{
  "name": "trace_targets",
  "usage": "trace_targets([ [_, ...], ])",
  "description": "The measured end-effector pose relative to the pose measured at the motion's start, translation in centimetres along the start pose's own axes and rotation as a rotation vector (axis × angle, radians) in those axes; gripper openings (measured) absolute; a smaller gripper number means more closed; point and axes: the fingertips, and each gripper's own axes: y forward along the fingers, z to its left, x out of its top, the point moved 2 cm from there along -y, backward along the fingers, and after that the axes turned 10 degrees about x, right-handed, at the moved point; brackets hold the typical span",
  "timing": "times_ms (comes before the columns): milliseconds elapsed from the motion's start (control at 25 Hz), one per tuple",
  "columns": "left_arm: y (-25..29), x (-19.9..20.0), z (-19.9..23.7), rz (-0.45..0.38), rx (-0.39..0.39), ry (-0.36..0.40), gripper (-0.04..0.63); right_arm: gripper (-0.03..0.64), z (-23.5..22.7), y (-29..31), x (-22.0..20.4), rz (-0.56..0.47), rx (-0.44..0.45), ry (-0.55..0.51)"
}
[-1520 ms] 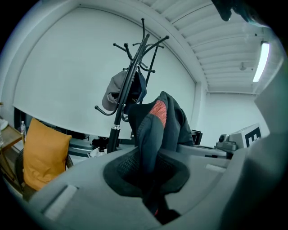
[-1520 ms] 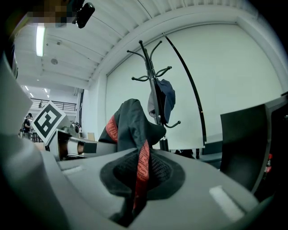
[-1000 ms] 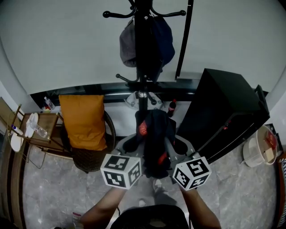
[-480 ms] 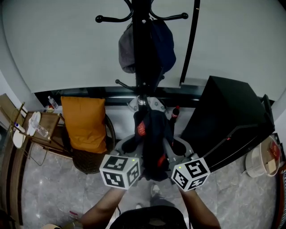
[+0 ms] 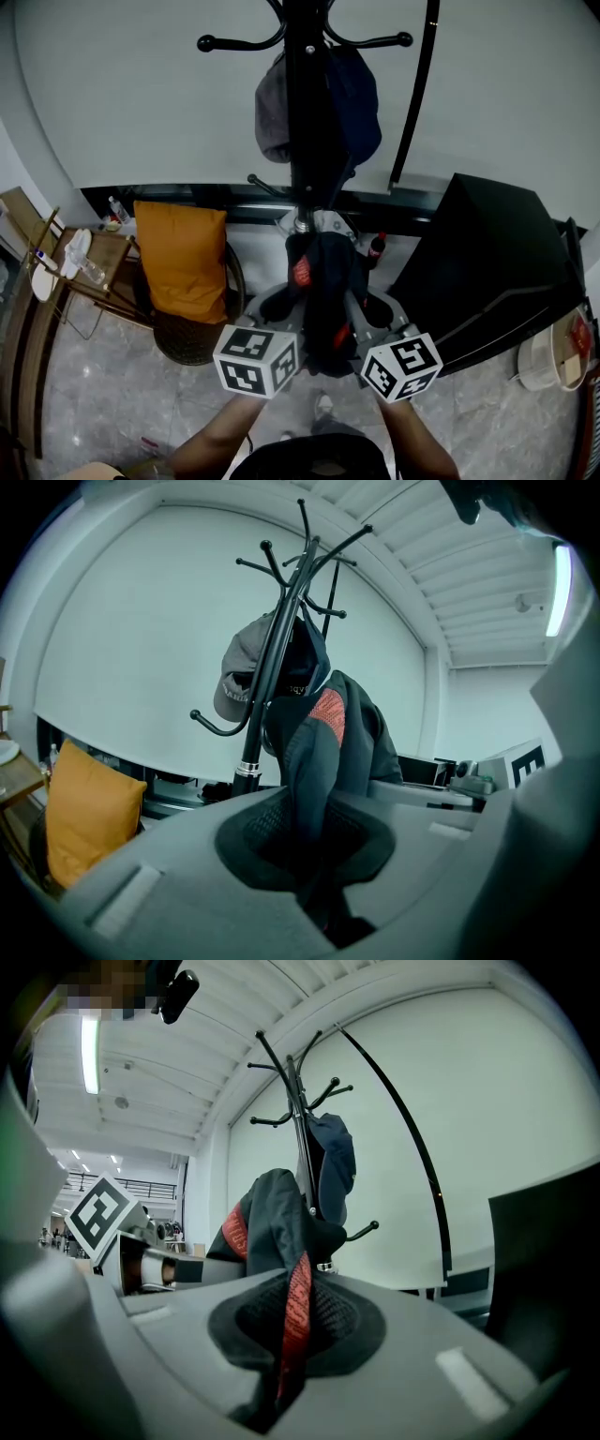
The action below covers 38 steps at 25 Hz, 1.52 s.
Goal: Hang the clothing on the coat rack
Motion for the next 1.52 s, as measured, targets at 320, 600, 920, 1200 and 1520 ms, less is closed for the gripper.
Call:
trace_targets([
  [320, 2.0, 0.4, 0.4, 0.002, 0.026, 0.002, 0.032, 0.021, -1.7, 1.7, 0.0, -0.003, 0.029, 0.009],
  [600, 3.2, 0.8, 1.1, -0.004, 0.051, 0.001, 0.032, 0.021, -2.5, 3.2, -0.1, -0.003, 0.063, 0.014],
  [920, 4.2, 1.2, 2.2, -0.008, 0.074, 0.004, 0.032, 0.021, -2.9, 4.9, -0.1, -0.005, 0.089, 0.018],
  [1200, 5.1, 1.5, 2.9, -0.006, 0.083, 0.004, 0.032, 0.020, -3.3, 6.3, 0.0, -0.006, 0.106, 0.022],
  [1520, 6.2, 1.9, 3.4, -0.007, 0.090, 0.010, 0.032, 0.021, -3.9, 7.4, 0.0, -0.014, 0.123, 0.031],
])
